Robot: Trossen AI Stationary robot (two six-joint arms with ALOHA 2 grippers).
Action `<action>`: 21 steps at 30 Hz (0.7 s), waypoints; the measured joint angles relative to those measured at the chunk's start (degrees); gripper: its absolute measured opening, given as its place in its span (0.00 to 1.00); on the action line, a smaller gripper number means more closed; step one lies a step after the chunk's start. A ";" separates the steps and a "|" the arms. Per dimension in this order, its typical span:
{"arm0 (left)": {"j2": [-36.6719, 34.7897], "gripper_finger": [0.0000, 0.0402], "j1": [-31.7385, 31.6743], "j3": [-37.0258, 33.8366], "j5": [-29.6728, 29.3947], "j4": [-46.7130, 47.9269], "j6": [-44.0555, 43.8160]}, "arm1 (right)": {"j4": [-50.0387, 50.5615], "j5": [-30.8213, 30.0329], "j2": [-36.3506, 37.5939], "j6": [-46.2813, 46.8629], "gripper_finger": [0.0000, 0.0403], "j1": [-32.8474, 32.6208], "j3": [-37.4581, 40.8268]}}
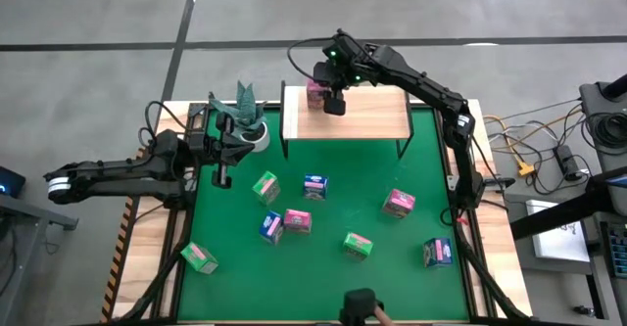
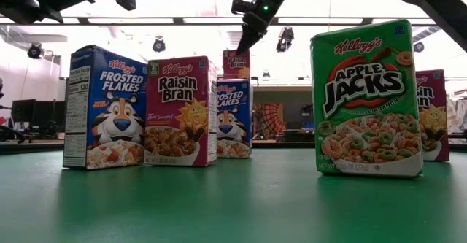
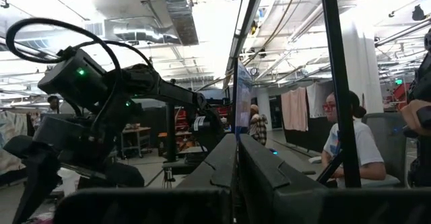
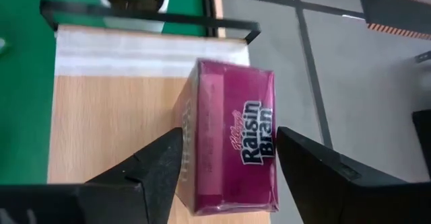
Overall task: Stack cereal on shelf
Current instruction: Put the top violet cereal box on the shelf
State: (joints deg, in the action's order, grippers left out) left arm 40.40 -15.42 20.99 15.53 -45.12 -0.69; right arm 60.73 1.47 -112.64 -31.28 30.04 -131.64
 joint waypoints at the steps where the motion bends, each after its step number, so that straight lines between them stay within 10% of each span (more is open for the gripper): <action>1: 0.00 0.00 0.00 0.00 0.00 0.00 0.00 | 0.11 -0.04 0.09 0.30 0.57 0.00 -0.63; 11: 0.00 0.00 0.00 0.00 0.00 0.02 -0.02 | 7.12 0.19 6.05 6.77 0.49 -1.66 -3.25; 21: 0.00 0.00 0.00 0.00 0.00 0.04 -0.02 | 13.47 -1.19 5.68 12.56 0.14 -1.14 2.23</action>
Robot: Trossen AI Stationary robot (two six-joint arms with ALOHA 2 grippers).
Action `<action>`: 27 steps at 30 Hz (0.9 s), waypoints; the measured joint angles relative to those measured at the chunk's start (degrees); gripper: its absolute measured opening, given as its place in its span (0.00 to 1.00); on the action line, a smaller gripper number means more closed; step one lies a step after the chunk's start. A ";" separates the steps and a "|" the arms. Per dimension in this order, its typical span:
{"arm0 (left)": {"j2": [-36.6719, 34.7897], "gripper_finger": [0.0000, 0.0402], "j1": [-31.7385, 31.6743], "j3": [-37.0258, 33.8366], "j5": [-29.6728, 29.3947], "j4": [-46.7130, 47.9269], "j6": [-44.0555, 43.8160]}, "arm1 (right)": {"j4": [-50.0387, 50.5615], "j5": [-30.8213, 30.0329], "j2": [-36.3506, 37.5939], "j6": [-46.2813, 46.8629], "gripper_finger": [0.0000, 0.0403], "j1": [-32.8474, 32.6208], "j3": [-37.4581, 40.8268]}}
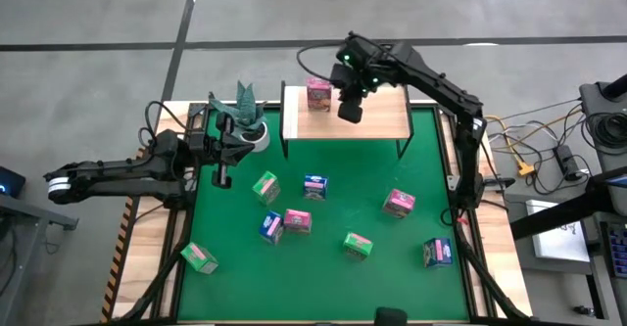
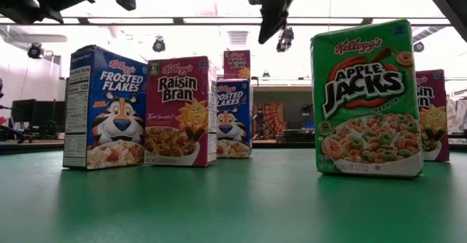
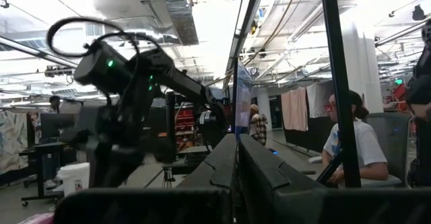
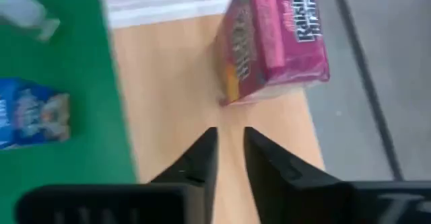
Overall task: Stack cereal on shelf
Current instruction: Put the top violet cereal box on the shelf
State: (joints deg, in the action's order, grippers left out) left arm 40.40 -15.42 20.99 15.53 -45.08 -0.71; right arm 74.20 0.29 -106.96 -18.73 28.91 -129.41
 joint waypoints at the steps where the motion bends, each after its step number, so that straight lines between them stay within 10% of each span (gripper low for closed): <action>1: 0.00 0.00 0.00 0.00 0.00 0.00 0.00 | -1.50 -1.85 0.00 -0.06 0.11 0.00 1.27; 6: 0.00 0.00 0.00 0.00 0.01 0.15 -0.02 | -7.79 -10.47 -0.02 -2.13 0.03 0.41 6.11; 27: 0.00 0.00 0.00 0.00 0.01 0.26 -0.02 | -22.55 -10.45 0.27 -5.76 0.02 0.71 11.60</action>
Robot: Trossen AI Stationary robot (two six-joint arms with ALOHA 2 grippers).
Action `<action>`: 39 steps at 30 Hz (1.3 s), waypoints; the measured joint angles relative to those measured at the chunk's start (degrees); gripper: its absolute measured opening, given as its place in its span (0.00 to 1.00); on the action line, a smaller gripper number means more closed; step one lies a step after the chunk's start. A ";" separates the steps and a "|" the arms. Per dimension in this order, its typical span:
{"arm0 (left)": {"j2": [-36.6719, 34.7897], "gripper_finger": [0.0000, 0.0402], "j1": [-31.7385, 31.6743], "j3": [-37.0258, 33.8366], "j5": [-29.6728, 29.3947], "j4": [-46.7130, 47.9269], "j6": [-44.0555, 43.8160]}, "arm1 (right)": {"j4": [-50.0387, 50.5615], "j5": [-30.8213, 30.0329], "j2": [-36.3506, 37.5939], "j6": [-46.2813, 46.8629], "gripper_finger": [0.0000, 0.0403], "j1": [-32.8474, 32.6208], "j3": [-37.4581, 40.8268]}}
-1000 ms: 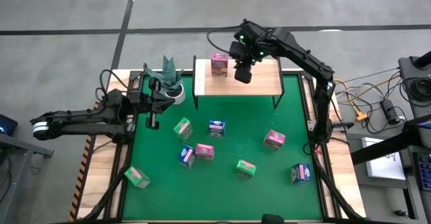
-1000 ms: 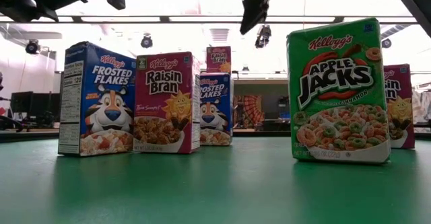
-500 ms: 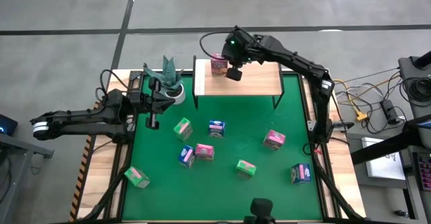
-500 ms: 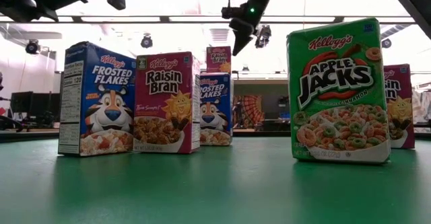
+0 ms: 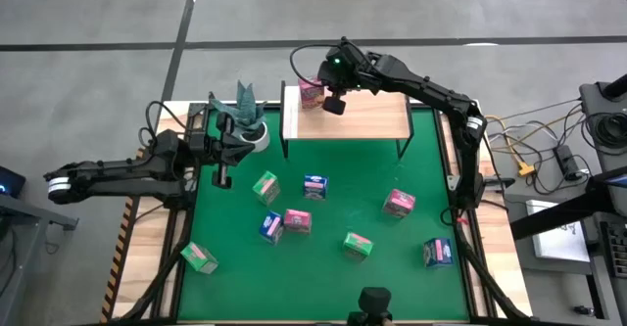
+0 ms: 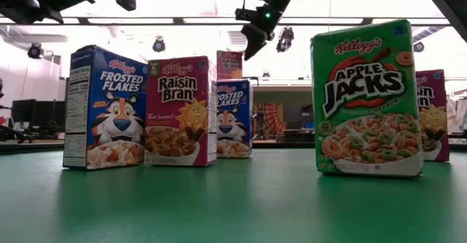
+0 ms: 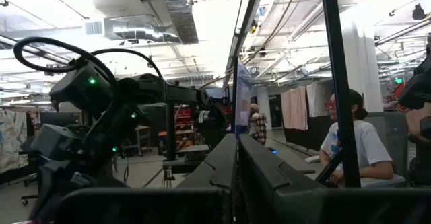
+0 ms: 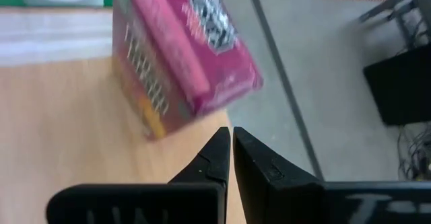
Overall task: Stack cereal on shelf
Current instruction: Put the top violet cereal box on the shelf
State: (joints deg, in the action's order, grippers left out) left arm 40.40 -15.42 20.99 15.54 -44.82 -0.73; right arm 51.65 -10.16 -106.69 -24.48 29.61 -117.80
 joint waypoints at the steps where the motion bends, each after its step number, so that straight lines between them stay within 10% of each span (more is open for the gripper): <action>1: 0.00 0.00 0.00 0.00 0.01 -0.01 0.01 | 1.42 0.05 0.17 0.87 0.02 -0.07 -0.41; 11: 0.02 0.00 0.00 0.00 0.00 0.37 0.02 | 7.75 4.62 0.78 4.10 0.02 -4.80 0.80; 25: 0.02 0.00 0.00 0.00 0.01 0.53 0.00 | -26.24 -8.62 0.39 -5.48 0.02 -12.36 18.28; 39: 0.02 0.00 0.00 0.00 0.00 0.66 0.01 | -34.02 -9.34 0.39 -5.87 0.02 -8.57 21.11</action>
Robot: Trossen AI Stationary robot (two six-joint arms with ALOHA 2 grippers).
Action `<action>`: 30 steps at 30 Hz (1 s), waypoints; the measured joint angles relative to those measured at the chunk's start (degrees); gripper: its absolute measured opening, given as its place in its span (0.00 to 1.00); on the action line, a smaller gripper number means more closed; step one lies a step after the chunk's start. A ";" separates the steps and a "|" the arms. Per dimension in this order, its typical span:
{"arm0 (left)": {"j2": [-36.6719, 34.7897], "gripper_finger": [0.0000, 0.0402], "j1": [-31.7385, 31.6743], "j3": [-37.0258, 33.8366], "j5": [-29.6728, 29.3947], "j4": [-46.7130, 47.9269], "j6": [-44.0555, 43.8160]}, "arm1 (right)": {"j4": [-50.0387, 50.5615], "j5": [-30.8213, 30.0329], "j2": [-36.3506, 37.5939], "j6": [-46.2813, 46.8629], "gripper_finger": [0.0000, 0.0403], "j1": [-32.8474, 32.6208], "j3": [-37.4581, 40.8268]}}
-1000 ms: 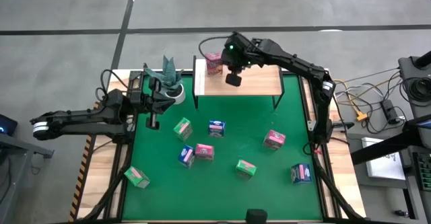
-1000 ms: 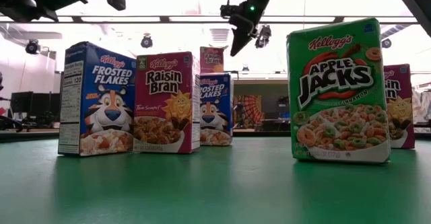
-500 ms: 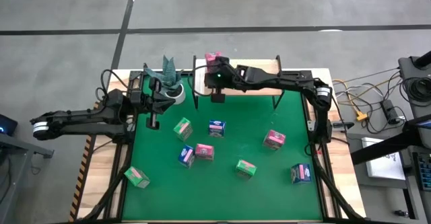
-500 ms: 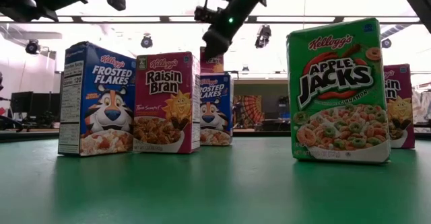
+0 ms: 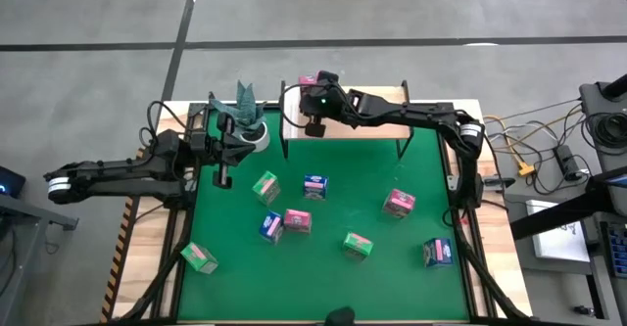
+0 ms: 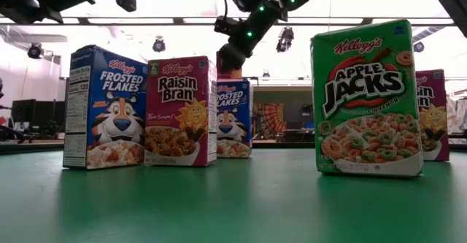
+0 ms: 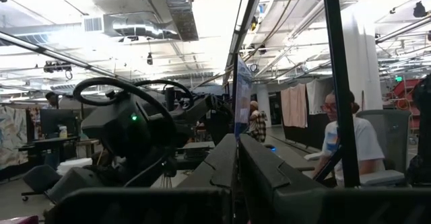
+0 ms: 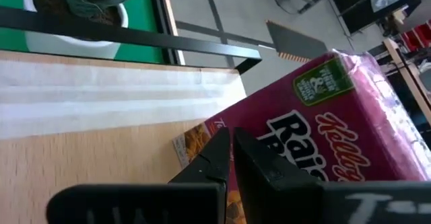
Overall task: Stack cereal on shelf
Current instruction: Put the top violet cereal box on the shelf
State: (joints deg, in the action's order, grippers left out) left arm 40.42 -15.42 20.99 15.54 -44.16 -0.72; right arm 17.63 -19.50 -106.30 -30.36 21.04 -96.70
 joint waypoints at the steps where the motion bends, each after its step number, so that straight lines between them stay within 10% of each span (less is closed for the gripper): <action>1: 0.00 0.00 0.00 0.00 0.01 0.00 -0.01 | -0.08 0.02 0.00 -0.28 0.02 0.12 0.06; 30: -0.02 0.00 0.00 0.00 0.01 0.11 0.01 | 2.01 -1.63 -0.44 -4.19 0.02 1.72 -0.40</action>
State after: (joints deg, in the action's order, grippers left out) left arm 40.40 -15.42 20.99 15.55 -44.05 -0.71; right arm 19.64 -21.13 -106.74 -34.55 22.76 -97.10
